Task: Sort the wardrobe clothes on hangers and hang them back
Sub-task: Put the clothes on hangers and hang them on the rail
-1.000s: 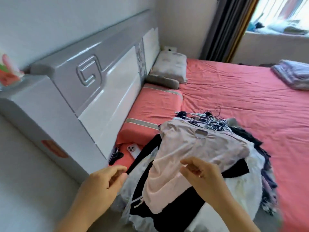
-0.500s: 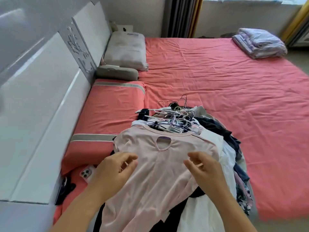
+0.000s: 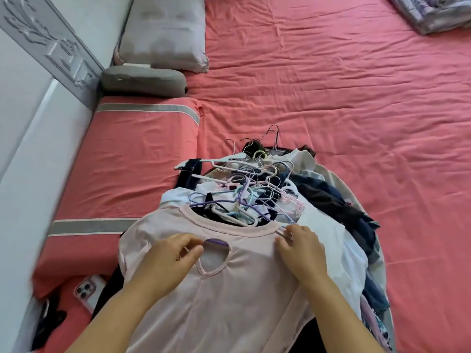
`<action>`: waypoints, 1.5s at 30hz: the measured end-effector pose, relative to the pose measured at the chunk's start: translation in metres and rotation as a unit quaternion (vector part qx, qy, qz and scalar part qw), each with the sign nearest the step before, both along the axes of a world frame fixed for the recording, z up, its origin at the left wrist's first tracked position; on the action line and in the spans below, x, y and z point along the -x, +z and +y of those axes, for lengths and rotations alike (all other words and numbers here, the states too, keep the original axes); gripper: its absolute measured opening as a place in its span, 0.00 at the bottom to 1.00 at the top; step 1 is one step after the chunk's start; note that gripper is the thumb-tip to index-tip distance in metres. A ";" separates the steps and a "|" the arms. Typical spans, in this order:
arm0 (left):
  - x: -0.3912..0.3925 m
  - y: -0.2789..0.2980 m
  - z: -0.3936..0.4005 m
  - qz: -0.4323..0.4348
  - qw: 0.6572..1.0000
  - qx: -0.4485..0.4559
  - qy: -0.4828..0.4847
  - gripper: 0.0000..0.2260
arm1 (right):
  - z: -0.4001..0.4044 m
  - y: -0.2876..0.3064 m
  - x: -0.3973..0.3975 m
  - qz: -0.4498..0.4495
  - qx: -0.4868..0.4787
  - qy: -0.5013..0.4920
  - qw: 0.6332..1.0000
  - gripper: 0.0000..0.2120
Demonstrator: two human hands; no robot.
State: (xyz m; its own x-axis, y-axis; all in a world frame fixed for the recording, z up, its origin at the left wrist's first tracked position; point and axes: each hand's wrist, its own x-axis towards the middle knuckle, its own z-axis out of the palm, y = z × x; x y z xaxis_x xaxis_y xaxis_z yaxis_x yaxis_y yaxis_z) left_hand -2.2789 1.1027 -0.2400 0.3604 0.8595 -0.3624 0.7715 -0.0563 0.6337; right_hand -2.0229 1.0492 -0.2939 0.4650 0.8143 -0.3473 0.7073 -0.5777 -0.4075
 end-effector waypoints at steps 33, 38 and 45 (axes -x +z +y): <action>0.178 0.118 -0.167 -0.043 0.947 -0.212 0.236 0.05 | -0.076 0.142 0.102 -0.055 -0.438 0.161 0.883 0.20; 0.208 0.132 -0.206 -0.060 0.944 -0.209 0.248 0.05 | -0.081 0.150 0.111 -0.059 -0.402 0.140 0.903 0.22; 0.216 0.123 -0.215 -0.068 0.948 -0.180 0.253 0.07 | -0.091 0.140 0.104 -0.066 -0.373 0.121 0.918 0.18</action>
